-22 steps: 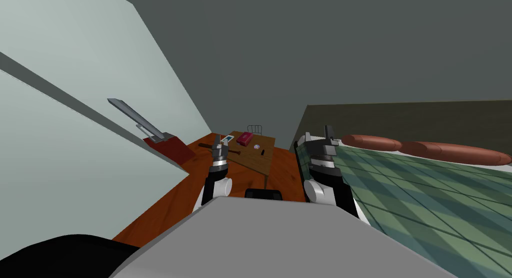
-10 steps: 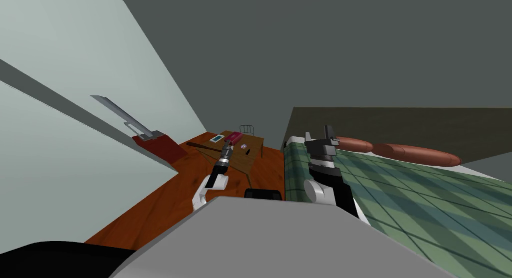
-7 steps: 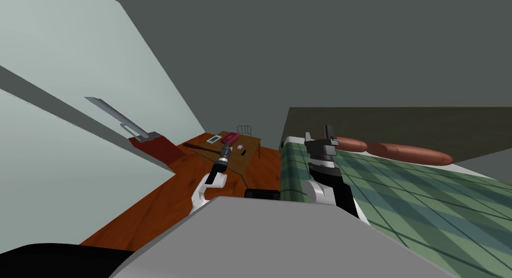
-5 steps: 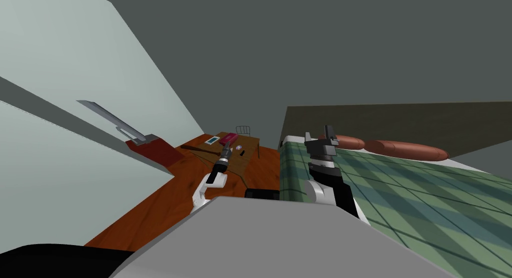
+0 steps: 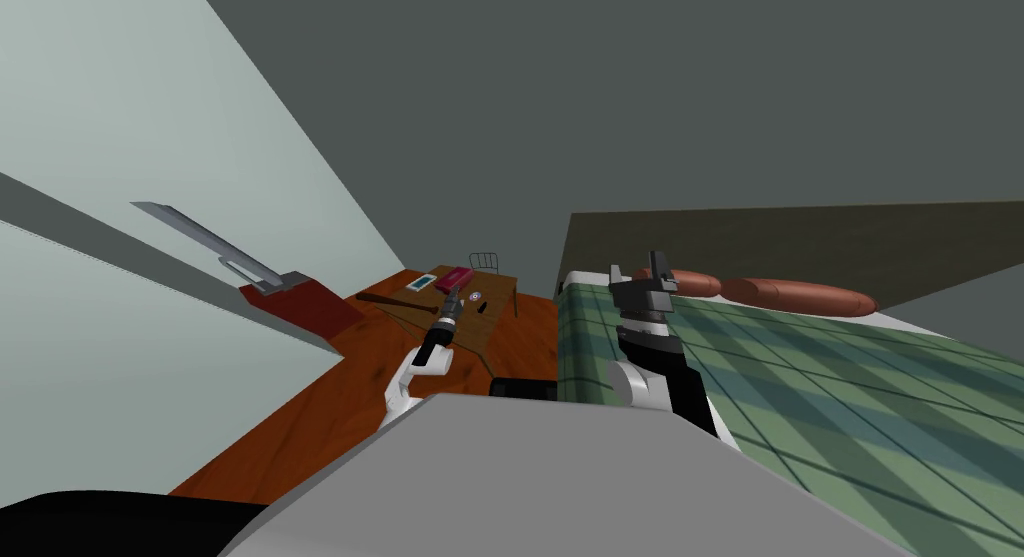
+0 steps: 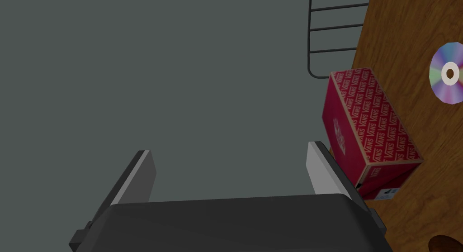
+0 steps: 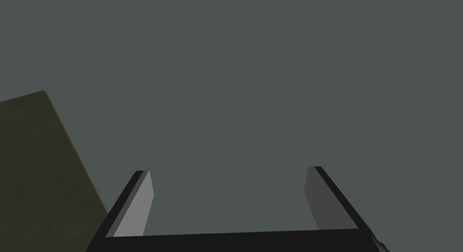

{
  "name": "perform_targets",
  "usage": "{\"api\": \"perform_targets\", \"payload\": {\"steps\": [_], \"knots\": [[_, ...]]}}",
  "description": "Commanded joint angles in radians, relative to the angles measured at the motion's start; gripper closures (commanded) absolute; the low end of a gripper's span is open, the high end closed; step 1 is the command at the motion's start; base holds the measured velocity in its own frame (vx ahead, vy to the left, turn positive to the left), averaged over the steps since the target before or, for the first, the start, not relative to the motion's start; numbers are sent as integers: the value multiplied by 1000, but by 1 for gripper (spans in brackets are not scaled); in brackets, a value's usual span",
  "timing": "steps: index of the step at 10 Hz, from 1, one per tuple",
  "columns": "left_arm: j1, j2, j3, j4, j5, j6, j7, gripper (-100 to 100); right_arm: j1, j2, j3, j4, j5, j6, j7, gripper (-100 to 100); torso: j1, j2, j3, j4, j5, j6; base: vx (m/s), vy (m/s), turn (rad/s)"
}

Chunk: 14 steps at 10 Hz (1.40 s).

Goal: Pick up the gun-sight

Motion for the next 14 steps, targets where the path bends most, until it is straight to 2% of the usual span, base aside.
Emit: {"api": "perform_targets", "payload": {"steps": [1,5,9,14], "knots": [[0,0,0,0,0,0,0,-100,0,0,0,0,0,0,0,0,0,0,0,0,0,0,2,-9,-32],[0,0,0,0,0,0,0,-100,0,0,0,0,0,0,0,0,0,0,0,0,0,0,-1,4,15],[-7,24,26,21,22,80,16,-100,0,0,0,0,0,0,0,0,1,0,0,0,0,0,3,20,77],[-7,24,26,21,22,80,16,-100,0,0,0,0,0,0,0,0,-1,0,0,0,0,0,8,-4,-5]]}}
